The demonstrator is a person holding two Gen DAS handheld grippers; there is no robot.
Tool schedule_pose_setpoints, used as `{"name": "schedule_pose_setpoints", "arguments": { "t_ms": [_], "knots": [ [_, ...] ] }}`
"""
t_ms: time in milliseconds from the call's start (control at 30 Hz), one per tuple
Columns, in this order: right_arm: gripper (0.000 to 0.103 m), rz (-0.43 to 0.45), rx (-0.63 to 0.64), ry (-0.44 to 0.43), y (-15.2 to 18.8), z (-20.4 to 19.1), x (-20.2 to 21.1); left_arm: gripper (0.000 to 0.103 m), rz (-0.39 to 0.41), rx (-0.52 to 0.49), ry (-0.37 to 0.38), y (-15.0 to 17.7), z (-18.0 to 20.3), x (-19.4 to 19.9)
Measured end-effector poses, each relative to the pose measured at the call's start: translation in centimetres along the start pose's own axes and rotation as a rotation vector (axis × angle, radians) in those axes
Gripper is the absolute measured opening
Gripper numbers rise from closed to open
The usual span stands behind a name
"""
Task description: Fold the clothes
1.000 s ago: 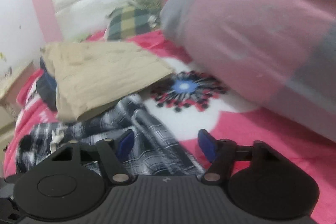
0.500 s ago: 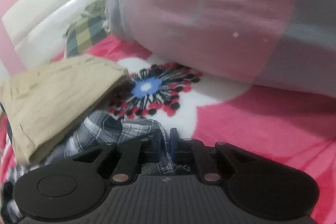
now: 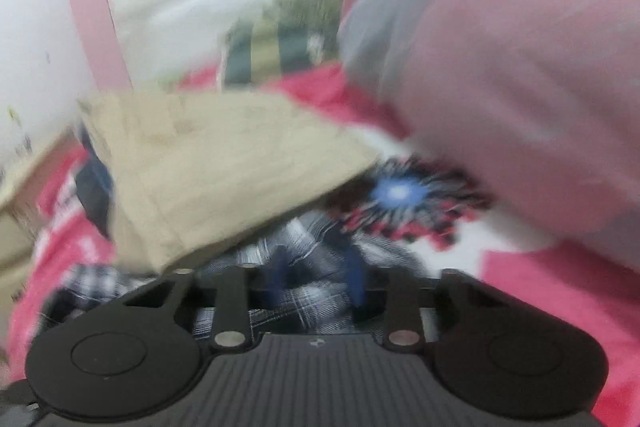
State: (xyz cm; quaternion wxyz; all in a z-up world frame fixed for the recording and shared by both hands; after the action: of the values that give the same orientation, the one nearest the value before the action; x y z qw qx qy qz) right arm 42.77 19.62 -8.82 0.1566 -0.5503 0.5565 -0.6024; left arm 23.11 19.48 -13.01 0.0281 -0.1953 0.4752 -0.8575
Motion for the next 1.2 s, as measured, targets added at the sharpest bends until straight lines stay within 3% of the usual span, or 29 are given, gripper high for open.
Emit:
{"name": "schedule_pose_setpoints", "arguments": {
  "t_ms": [133, 200, 300, 400, 533, 600, 667, 767, 867, 1033, 1100, 1200],
  "knots": [
    [0.024, 0.028, -0.070, 0.002, 0.2, 0.9, -3.3, 0.061, 0.003, -0.010, 0.003, 0.2, 0.1, 0.0],
    [0.024, 0.030, -0.170, 0.015, -0.2, 1.8, -3.7, 0.062, 0.003, -0.014, 0.004, 0.2, 0.1, 0.1],
    [0.025, 0.060, -0.254, 0.045, -1.6, 3.3, -0.9, 0.062, 0.003, -0.010, 0.007, 0.2, 0.0, 0.1],
    [0.025, 0.156, -0.315, 0.097, -2.9, 6.4, 6.4, 0.063, 0.006, -0.010, 0.011, 0.1, 0.0, 0.3],
    [0.026, 0.222, -0.305, 0.241, -2.6, 10.7, 19.0, 0.066, 0.042, -0.033, 0.037, -0.6, 1.0, 1.4],
    [0.026, 0.194, -0.288, 0.328, -1.0, 12.1, 24.5, 0.067, 0.030, -0.046, 0.114, -0.9, 2.2, 2.2],
    [0.026, 0.131, -0.279, 0.381, 1.4, 12.9, 27.1, 0.067, -0.001, -0.064, 0.199, -0.4, 3.6, 2.8],
    [0.026, 0.024, -0.249, 0.427, 5.3, 13.2, 27.7, 0.067, -0.099, -0.100, 0.265, 1.8, 4.9, 2.4],
    [0.026, -0.020, -0.222, 0.404, 8.1, 13.2, 26.1, 0.066, -0.168, -0.137, 0.228, 3.7, 4.8, 1.2],
    [0.024, -0.074, -0.162, 0.368, 10.1, 13.7, 22.2, 0.066, -0.157, -0.131, 0.228, 3.9, 4.6, 1.1],
    [0.023, -0.076, -0.136, 0.410, 10.5, 14.7, 20.8, 0.066, -0.153, -0.136, 0.232, 3.9, 4.6, 1.0],
    [0.023, -0.045, -0.119, 0.640, 9.6, 17.6, 20.9, 0.067, -0.150, -0.139, 0.239, 4.1, 4.6, 1.0]
  ]
}}
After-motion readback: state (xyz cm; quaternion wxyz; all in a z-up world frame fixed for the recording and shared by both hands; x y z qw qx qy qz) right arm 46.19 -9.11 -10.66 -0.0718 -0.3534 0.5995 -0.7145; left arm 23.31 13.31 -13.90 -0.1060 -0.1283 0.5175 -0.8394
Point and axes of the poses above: each gripper's, at about its wrist camera, not at the fingertips, and x roughly against the way its jaws point, z to its right, y to its underside, the point moved 5 cm from there along -x, roughly the way its jaws point, and after that the axes turned 12 degrees about z, right-handed, at the moved point
